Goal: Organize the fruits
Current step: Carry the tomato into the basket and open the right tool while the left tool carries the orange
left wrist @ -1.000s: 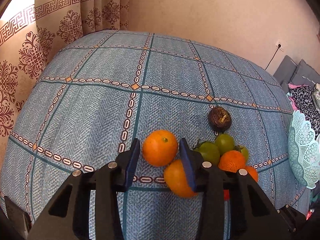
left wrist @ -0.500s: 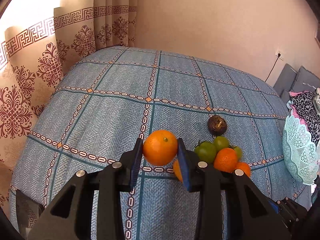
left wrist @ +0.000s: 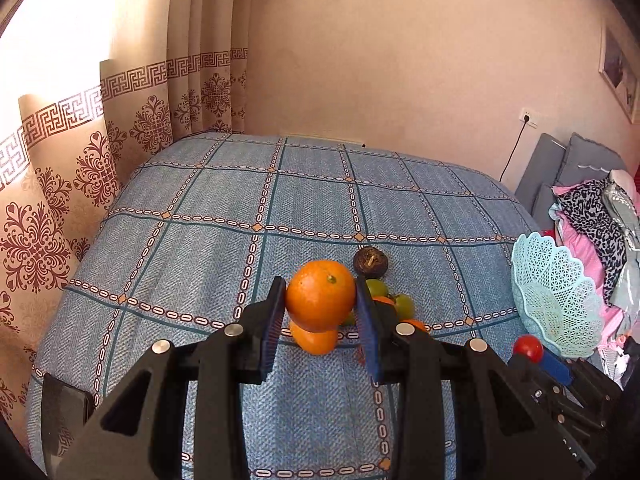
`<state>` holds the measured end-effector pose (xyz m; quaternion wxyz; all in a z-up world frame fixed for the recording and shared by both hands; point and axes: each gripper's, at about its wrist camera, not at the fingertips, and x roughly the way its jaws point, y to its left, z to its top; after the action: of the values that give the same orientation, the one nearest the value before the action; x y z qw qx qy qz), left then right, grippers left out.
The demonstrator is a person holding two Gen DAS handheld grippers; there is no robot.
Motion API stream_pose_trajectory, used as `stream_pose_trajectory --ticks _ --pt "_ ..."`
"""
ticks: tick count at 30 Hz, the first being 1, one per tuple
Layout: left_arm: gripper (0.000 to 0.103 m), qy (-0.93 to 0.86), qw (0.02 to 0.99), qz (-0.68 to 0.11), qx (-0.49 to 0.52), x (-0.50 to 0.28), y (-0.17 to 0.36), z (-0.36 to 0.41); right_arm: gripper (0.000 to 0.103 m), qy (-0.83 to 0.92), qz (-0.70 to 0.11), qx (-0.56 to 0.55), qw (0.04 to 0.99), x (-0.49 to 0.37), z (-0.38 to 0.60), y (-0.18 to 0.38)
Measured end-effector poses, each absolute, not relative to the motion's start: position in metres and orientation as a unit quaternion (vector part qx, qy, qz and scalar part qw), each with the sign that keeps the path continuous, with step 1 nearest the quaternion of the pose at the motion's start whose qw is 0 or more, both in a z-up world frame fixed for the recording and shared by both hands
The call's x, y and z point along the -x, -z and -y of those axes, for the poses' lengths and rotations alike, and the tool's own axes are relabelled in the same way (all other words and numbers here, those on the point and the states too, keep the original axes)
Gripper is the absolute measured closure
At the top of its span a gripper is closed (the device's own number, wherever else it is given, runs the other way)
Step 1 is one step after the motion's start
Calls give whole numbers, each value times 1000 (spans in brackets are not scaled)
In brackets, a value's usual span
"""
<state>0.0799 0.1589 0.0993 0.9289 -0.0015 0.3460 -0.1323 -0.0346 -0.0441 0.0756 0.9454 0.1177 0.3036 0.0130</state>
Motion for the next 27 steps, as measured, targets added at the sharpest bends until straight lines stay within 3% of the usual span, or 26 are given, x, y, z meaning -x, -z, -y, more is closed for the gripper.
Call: stream_pose_trajectory --ticks 8,21,27 --pt "68 166 926 -339 -20 -65 -106 -123 74 75 -267 -141 950 62 108 -90" --pt "68 221 913 -338 -59 -49 -106 -51 74 156 -284 -147 934 71 182 -70" --pt "68 250 903 -341 -77 -42 -102 -16 66 169 -277 -156 933 75 195 -67"
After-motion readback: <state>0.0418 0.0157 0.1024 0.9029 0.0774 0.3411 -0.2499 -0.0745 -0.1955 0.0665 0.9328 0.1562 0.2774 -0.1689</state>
